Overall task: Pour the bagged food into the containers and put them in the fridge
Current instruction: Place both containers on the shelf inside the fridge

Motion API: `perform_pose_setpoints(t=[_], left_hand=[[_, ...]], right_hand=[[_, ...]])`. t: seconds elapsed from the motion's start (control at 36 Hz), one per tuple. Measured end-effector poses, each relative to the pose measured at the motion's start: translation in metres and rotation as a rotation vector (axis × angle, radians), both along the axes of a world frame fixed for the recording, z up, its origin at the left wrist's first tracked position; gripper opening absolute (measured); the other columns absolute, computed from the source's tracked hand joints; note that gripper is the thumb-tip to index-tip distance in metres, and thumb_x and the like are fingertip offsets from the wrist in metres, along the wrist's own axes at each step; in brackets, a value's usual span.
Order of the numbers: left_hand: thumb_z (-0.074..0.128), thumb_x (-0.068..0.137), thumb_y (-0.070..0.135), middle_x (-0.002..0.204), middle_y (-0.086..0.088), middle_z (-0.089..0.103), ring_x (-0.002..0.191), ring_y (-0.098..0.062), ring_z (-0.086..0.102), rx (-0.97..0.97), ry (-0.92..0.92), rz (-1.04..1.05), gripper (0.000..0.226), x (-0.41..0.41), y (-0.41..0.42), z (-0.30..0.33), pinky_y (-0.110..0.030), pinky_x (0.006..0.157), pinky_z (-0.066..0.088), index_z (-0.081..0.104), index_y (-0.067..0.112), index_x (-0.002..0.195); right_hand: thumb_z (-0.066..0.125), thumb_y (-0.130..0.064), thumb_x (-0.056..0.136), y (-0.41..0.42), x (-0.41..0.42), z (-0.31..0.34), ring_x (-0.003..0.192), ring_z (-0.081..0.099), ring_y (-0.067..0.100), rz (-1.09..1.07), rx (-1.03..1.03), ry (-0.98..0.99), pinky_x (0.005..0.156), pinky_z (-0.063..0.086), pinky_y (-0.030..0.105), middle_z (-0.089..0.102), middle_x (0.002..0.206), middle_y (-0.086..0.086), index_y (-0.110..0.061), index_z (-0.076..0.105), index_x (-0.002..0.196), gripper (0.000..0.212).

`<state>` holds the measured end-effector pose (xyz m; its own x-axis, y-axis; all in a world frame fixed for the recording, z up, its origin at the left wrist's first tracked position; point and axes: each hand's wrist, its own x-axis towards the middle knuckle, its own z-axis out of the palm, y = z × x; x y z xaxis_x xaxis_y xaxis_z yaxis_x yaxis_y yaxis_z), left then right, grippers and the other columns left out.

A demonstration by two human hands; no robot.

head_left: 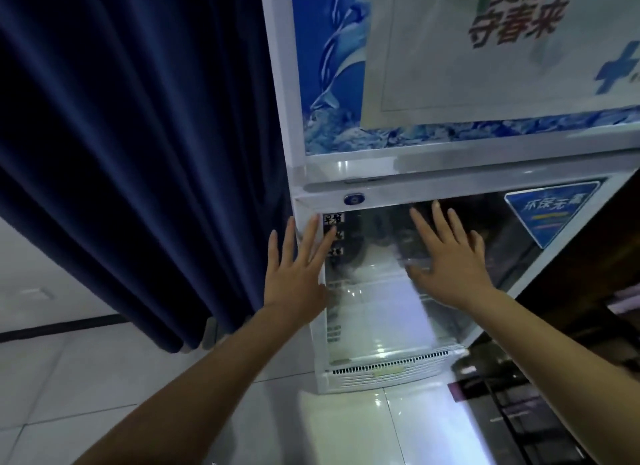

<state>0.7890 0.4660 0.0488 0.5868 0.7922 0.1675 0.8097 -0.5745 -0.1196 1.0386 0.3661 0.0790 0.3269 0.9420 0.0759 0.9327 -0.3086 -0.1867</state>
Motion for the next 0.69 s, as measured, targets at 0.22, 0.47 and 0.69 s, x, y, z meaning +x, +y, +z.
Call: perform_pose_setpoints(t=[0.22, 0.47, 0.69], left_hand=[[0.054, 0.088, 0.059, 0.154, -0.003, -0.045, 0.147, -0.042, -0.026, -0.02, -0.063, -0.02, 0.102, 0.007, 0.002, -0.007, -0.057, 0.12, -0.011, -0.02, 0.039, 0.154], [0.061, 0.087, 0.042, 0.167, 0.004, -0.013, 0.152, -0.031, -0.018, -0.095, -0.374, -0.006, 0.095, 0.003, -0.03, 0.004, -0.05, 0.123, -0.007, -0.002, 0.039, 0.158], [0.063, 0.09, 0.046, 0.166, 0.009, -0.007, 0.153, -0.026, -0.01, -0.364, -0.694, 0.555, 0.092, -0.026, -0.122, -0.024, -0.05, 0.123, -0.001, -0.005, 0.046, 0.152]], right_hand=[[0.052, -0.059, 0.091, 0.0, 0.009, -0.003, 0.15, -0.022, 0.023, 0.006, -0.002, -0.019, 0.119, 0.001, 0.059, -0.028, 0.162, -0.009, -0.044, -0.016, 0.153, 0.093], [0.054, -0.056, 0.091, -0.007, -0.007, -0.01, 0.151, -0.02, 0.018, 0.139, 0.024, 0.148, 0.12, 0.003, 0.058, -0.014, 0.166, -0.011, -0.049, -0.006, 0.153, 0.087], [0.053, -0.056, 0.092, -0.025, -0.057, -0.039, 0.153, -0.001, 0.015, 0.301, -0.108, 0.328, 0.119, 0.011, 0.05, 0.012, 0.166, -0.011, -0.044, 0.024, 0.152, 0.068]])
